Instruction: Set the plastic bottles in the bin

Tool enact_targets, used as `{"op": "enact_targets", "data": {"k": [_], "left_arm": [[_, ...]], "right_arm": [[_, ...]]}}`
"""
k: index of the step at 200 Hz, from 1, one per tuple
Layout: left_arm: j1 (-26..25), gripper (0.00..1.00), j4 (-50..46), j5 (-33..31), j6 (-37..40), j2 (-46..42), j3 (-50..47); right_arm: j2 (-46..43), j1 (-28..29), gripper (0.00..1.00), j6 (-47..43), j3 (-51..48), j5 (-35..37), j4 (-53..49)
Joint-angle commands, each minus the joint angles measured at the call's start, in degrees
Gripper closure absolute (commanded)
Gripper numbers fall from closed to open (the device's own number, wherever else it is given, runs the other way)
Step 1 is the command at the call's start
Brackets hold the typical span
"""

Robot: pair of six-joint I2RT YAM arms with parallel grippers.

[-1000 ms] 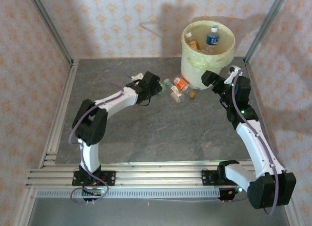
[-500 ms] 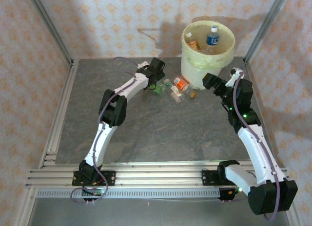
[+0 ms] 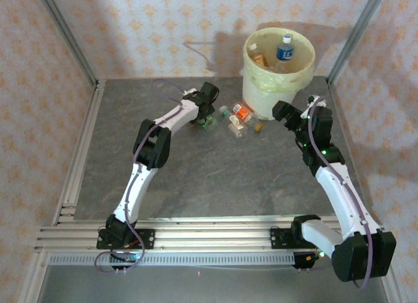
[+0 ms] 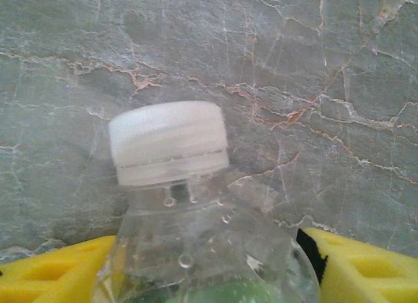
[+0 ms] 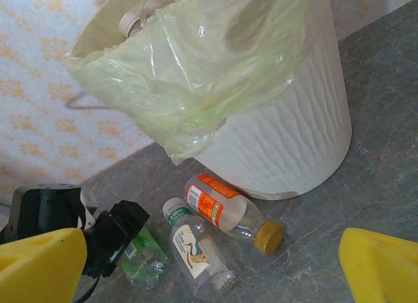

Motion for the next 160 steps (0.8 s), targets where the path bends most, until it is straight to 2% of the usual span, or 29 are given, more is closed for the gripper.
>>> {"op": "enact_targets", "data": {"k": [1, 23, 50, 70, 112, 160], "left_arm": [[0.4, 0.34, 6.2, 2.0, 1.4, -4.9, -5.3], [0.4, 0.36, 12.7, 3.3, 2.2, -9.7, -10.7], [-0.1, 0.36, 32.2, 8.6, 4.1, -18.2, -23.9], [-0.8, 0.39, 40.7, 10.1, 4.7, -23.3, -30.2], [-2.8, 0.41, 46.2, 12.5, 5.7, -29.3, -34.7], [-7.4, 0.42, 48.8, 14.6, 7.0, -36.0, -38.1]], "right_arm": [[-1.4, 0.1, 0.01, -1.1, -0.5, 0.3, 2.7], [-1.5, 0.1, 0.00, -2.8, -0.6, -3.1, 2.3], [-0.8, 0.8, 0.01, -3.3, -1.0, -7.7, 2.1], [-0.6, 2.8, 0.01, -3.5, -2.7, -8.9, 3.8], [2.3, 6.2, 0.01, -2.4, -3.3, -11.5, 6.2], [8.6, 8.1, 0.00, -1.0, 0.0, -24.0, 8.8]]}}
